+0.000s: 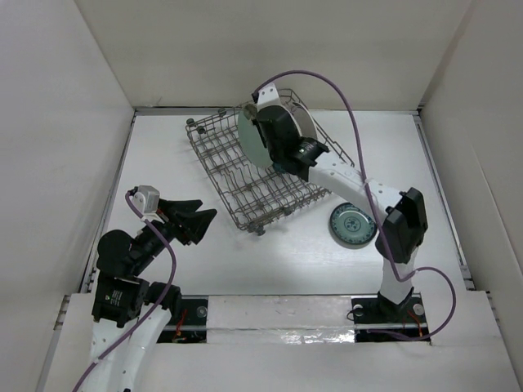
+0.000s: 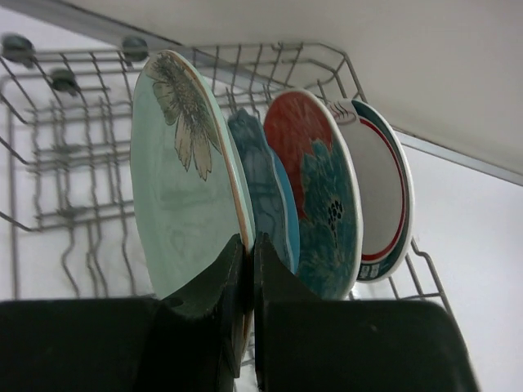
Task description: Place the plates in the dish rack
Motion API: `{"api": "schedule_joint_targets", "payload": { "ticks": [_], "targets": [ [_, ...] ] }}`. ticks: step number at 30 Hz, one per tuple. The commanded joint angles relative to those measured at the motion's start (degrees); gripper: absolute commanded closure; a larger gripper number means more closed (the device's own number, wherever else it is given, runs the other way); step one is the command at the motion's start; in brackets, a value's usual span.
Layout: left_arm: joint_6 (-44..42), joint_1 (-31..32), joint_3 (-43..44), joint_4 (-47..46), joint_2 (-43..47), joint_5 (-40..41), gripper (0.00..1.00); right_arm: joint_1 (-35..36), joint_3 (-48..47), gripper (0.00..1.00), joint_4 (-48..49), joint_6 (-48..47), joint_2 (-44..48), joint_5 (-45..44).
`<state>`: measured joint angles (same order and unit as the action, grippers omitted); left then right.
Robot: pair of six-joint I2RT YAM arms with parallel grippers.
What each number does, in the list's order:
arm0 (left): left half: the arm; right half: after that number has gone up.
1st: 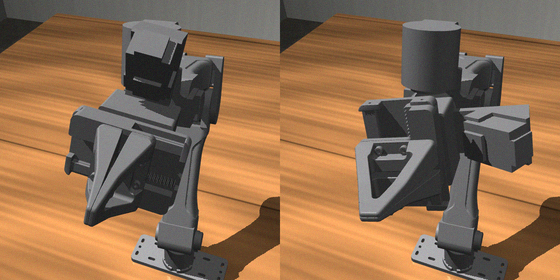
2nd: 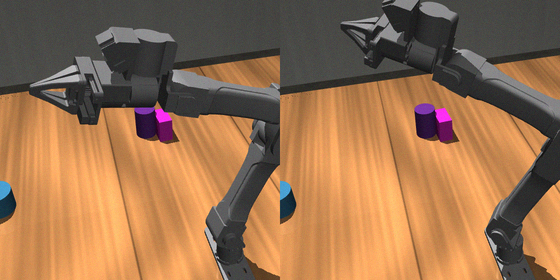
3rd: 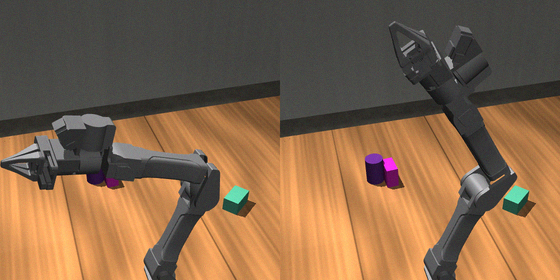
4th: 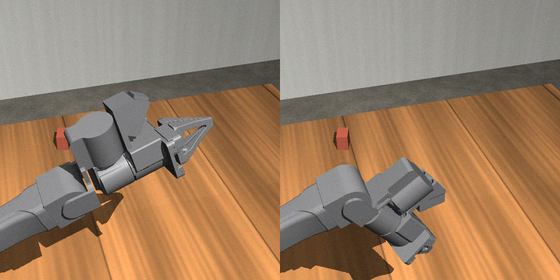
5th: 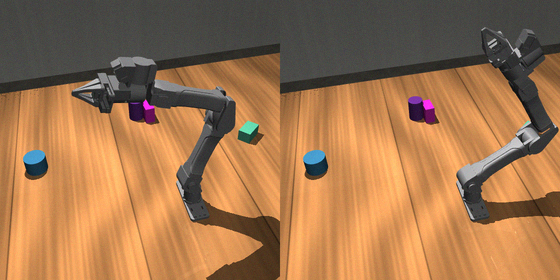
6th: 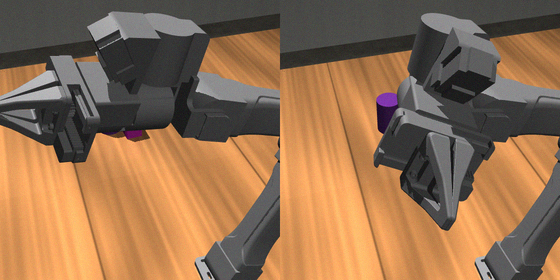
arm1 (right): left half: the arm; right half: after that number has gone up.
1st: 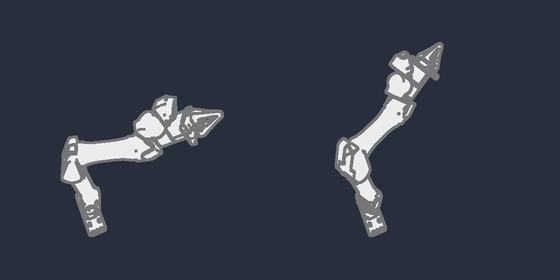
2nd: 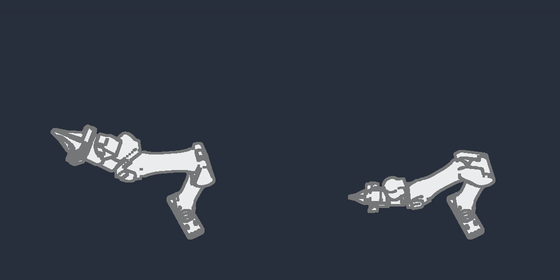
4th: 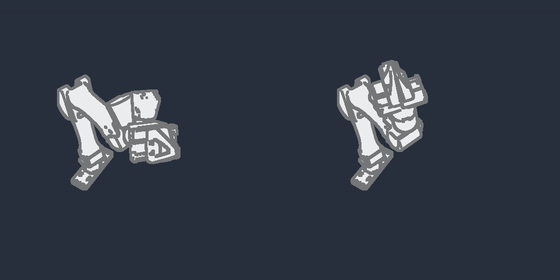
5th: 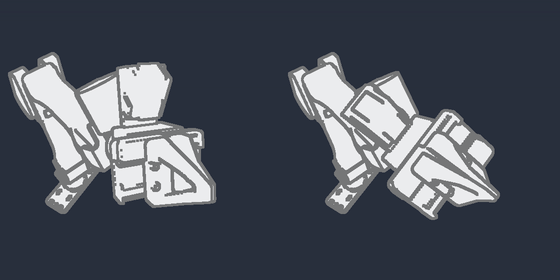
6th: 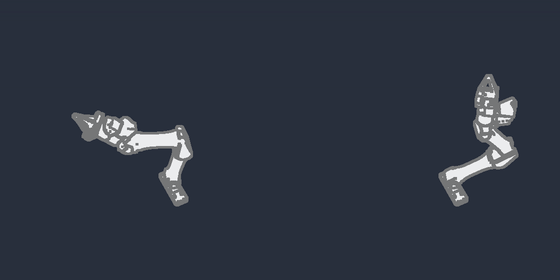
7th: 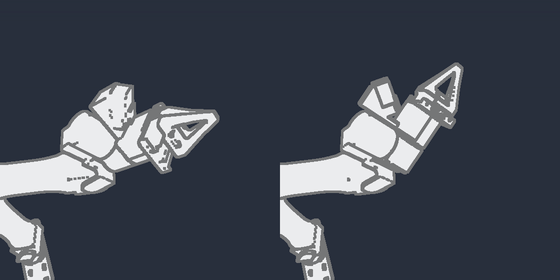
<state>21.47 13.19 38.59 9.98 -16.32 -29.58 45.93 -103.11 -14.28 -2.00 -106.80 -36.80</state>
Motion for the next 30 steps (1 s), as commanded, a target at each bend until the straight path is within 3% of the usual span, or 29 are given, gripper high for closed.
{"api": "schedule_joint_targets", "payload": {
  "ticks": [1,14,30],
  "targets": [
    [-0.3,0.4,-0.4,-2.2,0.7,-0.7,0.48,0.4,-8.3,1.0,6.6,-3.5,0.1,-7.3],
    [-0.2,0.4,-0.4,-2.1,0.6,-0.7,0.48,2.1,-13.9,1.0,7.3,-10.4,-10.8,-13.1],
    [-0.2,0.4,-0.4,-2.1,0.5,-0.7,0.48,3.6,-12.0,1.0,8.4,-12.1,-16.9,-15.3]
  ]
}}
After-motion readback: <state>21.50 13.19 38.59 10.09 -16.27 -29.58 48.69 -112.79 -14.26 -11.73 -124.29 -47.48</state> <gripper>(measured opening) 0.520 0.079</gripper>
